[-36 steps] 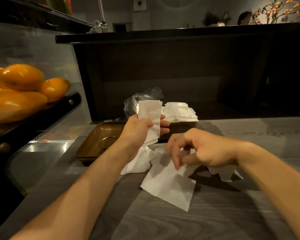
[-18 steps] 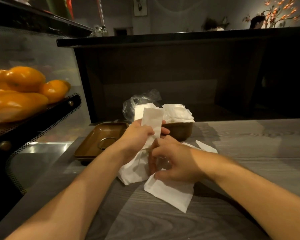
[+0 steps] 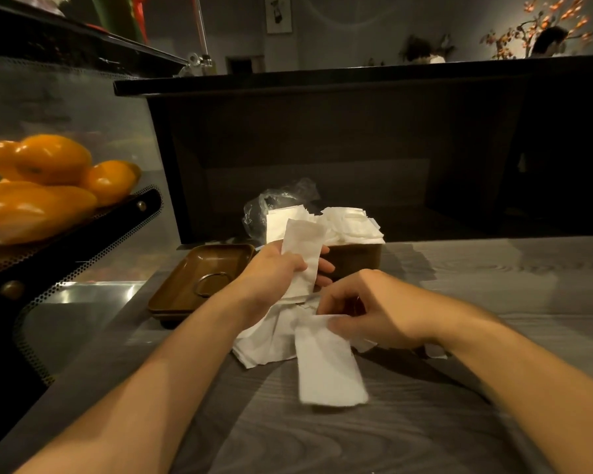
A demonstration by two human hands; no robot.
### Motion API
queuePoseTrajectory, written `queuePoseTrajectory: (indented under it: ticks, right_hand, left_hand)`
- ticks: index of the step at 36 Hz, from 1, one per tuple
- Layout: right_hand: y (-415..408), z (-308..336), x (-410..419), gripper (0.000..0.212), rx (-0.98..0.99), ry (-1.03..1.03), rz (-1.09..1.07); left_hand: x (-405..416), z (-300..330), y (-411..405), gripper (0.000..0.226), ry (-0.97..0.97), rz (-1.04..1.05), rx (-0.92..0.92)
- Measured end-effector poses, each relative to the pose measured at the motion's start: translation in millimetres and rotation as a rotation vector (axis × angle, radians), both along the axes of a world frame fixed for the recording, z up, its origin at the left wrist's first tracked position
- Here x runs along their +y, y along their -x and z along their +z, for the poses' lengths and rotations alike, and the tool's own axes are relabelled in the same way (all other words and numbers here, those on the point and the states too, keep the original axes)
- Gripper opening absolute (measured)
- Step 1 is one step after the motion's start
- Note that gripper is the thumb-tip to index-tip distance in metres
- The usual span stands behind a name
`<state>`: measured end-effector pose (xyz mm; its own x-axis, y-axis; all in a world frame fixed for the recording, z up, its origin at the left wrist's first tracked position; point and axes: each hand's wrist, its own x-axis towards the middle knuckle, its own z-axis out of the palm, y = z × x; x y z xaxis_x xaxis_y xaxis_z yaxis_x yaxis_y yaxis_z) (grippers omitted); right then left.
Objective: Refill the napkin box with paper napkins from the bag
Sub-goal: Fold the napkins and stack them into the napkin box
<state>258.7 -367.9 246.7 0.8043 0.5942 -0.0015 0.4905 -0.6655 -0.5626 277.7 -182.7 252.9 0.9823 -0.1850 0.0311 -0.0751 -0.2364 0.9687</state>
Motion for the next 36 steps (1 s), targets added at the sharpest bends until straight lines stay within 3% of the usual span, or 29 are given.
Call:
queuePoseTrajectory:
  ticks: [6,10,14,22,27,30,33,36]
  right_hand:
    - [-4.9,-5.0,24.0,0.006,-0.130,-0.067,-0.051]
    - [-7.7,-8.4,42.5,0.019,-0.282,0.076,0.021]
    - [0.8,-9.6,47.7,0.032,-0.228,0.078,0.100]
    - [7.1,-8.5,43.9,0.018,-0.286,0.014,0.118]
    - [9.4,1.4,15.6,0.016,-0.725,-0.104,0.111]
    - [10.6,7.9,6.2,0.012,-0.862,-0.170,0.113]
    - [4.9,2.8,6.2,0.013,-0.884,-0.126,0.116]
    - [-0.5,-5.2,6.7,0.028,-0.819,-0.129,0.124]
  left_hand:
    - [8.6,8.9,-4.8,0.028,0.108,0.113,-0.044]
    - [15.2,14.4,-5.1,0.029,0.142,0.117,-0.033]
    - [15.4,13.4,-4.7,0.030,0.121,0.095,-0.039]
    - [16.2,11.8,-3.2,0.027,0.081,0.046,0.006]
    - [22.0,21.0,-1.6,0.025,0.062,0.067,0.038]
    - [24.8,19.3,-5.0,0.015,0.060,0.091,0.127]
    - [22.6,16.4,-3.4,0.031,0.147,-0.026,0.293]
    - [18.3,11.1,1.4,0.045,0.255,-0.235,0.363]
